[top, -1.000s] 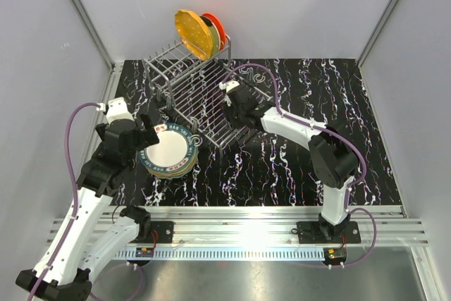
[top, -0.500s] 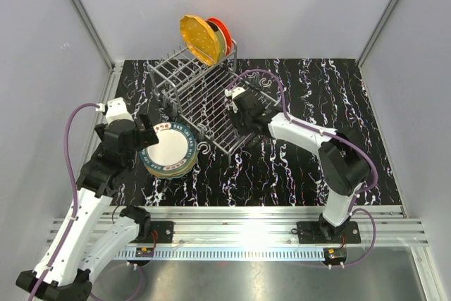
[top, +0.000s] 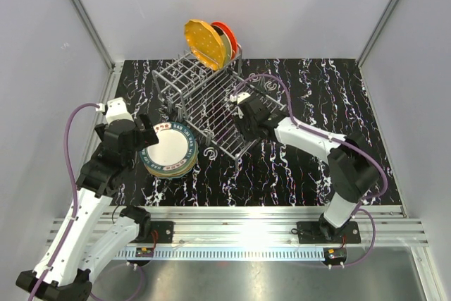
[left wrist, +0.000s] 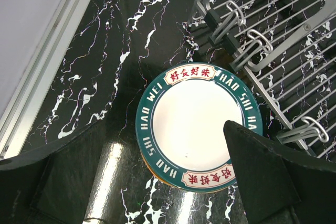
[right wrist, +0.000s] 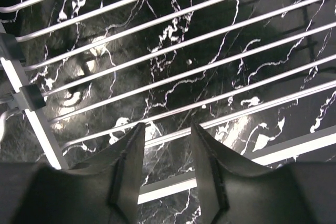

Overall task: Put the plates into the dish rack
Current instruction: Move the dish rack, then grab a plate with the right arm

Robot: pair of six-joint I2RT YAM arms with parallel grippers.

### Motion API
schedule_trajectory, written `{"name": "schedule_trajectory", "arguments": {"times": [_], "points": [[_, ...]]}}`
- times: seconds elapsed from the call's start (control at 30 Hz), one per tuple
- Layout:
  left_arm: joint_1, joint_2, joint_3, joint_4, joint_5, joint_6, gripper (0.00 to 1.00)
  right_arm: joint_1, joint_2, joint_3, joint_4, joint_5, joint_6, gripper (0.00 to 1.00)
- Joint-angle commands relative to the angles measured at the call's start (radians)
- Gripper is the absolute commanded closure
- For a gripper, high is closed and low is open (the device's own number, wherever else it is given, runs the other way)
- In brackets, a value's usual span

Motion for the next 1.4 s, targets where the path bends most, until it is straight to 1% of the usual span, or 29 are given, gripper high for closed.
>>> {"name": "schedule_trajectory", "arguments": {"times": [0.0, 0.1, 0.3, 0.33, 0.47, 0.5, 0.53, 0.57, 0.6, 0.63, 0.67, 0.7, 0.73, 0.77, 0.8, 0.93, 1.0, 1.1, 1.17, 1.27, 1.37], "points": [[0.006, -0.004, -0.001, 0.049, 0.007, 0.007, 0.01, 0.006, -0.041, -0.044, -0.132, 0.009, 0.020, 0.52], [0.006, -0.002, -0.003, 0.049, 0.009, 0.007, 0.01, 0.006, -0.049, -0.026, -0.125, 0.002, 0.017, 0.49], [0.007, -0.002, -0.001, 0.052, 0.017, 0.011, 0.01, 0.006, -0.026, 0.100, -0.144, 0.006, 0.015, 0.49], [0.007, -0.002, -0.001, 0.052, 0.018, 0.010, 0.01, 0.006, -0.023, 0.130, -0.139, 0.011, 0.023, 0.47], [0.007, -0.010, -0.003, 0.054, 0.017, 0.010, 0.01, 0.006, -0.056, 0.189, -0.125, 0.023, 0.055, 0.46], [0.007, -0.011, -0.003, 0.052, 0.017, 0.011, 0.07, 0.007, -0.067, 0.196, -0.116, 0.025, 0.069, 0.46], [0.006, -0.014, -0.006, 0.057, 0.020, 0.013, 0.16, 0.010, -0.081, 0.195, -0.107, 0.028, 0.078, 0.46], [0.007, -0.018, -0.004, 0.055, 0.021, 0.014, 0.21, 0.015, -0.108, 0.192, -0.098, 0.032, 0.086, 0.46], [0.007, -0.019, -0.006, 0.055, 0.018, 0.011, 0.24, 0.024, -0.124, 0.184, -0.090, 0.032, 0.090, 0.46], [0.007, -0.021, -0.007, 0.055, 0.015, 0.011, 0.24, 0.035, -0.136, 0.177, -0.070, 0.034, 0.104, 0.46], [0.009, -0.021, -0.006, 0.054, 0.012, 0.010, 0.20, 0.047, -0.168, 0.164, -0.052, 0.038, 0.113, 0.47], [0.009, -0.019, -0.004, 0.051, 0.009, 0.008, 0.14, 0.072, -0.182, 0.141, -0.038, 0.046, 0.125, 0.50], [0.010, -0.019, -0.004, 0.051, 0.007, 0.007, 0.07, 0.089, -0.196, 0.129, -0.004, 0.051, 0.151, 0.51], [0.012, -0.019, -0.004, 0.051, 0.006, 0.005, 0.03, 0.104, -0.217, 0.120, 0.010, 0.058, 0.167, 0.53], [0.012, -0.019, -0.003, 0.051, 0.006, 0.004, 0.01, 0.140, -0.225, 0.103, 0.042, 0.063, 0.182, 0.56], [0.015, -0.013, -0.001, 0.049, 0.012, 0.004, 0.01, 0.223, -0.245, 0.071, 0.135, 0.072, 0.279, 0.59], [0.016, -0.011, -0.001, 0.049, 0.020, 0.007, 0.01, 0.254, -0.228, 0.063, 0.167, 0.078, 0.317, 0.59], [0.016, -0.010, -0.001, 0.051, 0.018, 0.005, 0.01, 0.299, -0.184, 0.035, 0.282, 0.083, 0.420, 0.58], [0.016, -0.010, -0.001, 0.051, 0.021, 0.005, 0.01, 0.328, -0.113, 0.051, 0.295, 0.098, 0.444, 0.56], [0.016, -0.010, 0.000, 0.049, 0.029, 0.005, 0.01, 0.346, -0.018, 0.107, 0.257, 0.166, 0.501, 0.53], [0.016, -0.010, -0.003, 0.049, 0.030, 0.004, 0.01, 0.348, 0.034, 0.109, 0.278, 0.213, 0.586, 0.51]]}}
